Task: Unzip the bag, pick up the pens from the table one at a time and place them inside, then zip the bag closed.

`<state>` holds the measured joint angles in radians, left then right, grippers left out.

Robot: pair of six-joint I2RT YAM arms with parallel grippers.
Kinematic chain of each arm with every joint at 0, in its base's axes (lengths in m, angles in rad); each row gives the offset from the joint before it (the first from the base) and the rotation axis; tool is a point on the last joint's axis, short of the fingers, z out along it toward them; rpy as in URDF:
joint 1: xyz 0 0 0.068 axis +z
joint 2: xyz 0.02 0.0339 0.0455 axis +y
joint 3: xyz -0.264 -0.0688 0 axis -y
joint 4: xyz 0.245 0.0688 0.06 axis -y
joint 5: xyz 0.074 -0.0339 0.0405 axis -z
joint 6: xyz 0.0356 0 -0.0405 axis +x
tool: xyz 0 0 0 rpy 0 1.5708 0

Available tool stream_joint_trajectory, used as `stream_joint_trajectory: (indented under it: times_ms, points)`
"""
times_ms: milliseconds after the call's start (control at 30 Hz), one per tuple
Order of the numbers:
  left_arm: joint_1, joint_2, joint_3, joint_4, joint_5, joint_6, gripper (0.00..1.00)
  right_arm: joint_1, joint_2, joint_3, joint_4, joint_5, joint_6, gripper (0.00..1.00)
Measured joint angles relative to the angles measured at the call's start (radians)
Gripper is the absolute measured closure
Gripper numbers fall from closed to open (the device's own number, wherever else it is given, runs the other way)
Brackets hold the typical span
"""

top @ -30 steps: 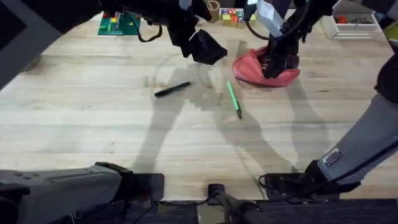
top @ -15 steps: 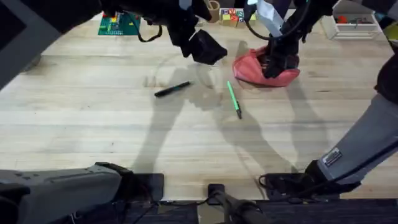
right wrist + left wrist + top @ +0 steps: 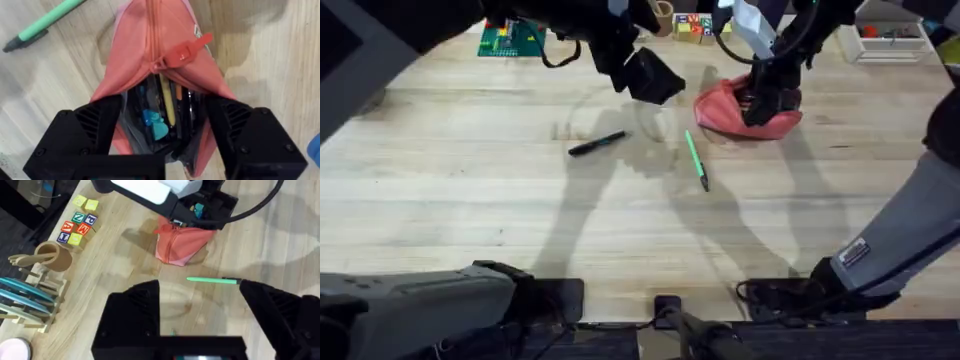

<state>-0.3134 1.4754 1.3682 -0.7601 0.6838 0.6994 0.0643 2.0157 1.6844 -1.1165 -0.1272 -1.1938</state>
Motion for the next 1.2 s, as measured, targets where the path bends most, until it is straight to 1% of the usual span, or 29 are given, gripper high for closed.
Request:
stream_joint_trajectory:
  times_ms: [133, 533, 733, 1000, 1200]
  points:
    - [0.0, 0.0, 0.0, 0.0, 0.0, 0.0, 0.007, 0.0, -0.03, -0.005, -0.007, 0.0, 0.004, 0.005]
    - [0.0, 0.0, 0.0, 0.0, 0.0, 0.0, 0.008, 0.001, -0.224, -0.006, -0.032, -0.002, 0.071, 0.006]
    - [0.0, 0.0, 0.0, 0.0, 0.0, 0.0, 0.008, 0.001, -0.327, -0.006, -0.037, -0.002, 0.164, 0.006]
    - [0.0, 0.0, 0.0, 0.0, 0.0, 0.0, 0.008, 0.001, -0.479, -0.006, -0.04, -0.008, 0.325, 0.005]
    - [0.0, 0.0, 0.0, 0.0, 0.0, 0.0, 0.008, 0.001, -0.531, -0.006, -0.042, -0.009, 0.459, 0.005]
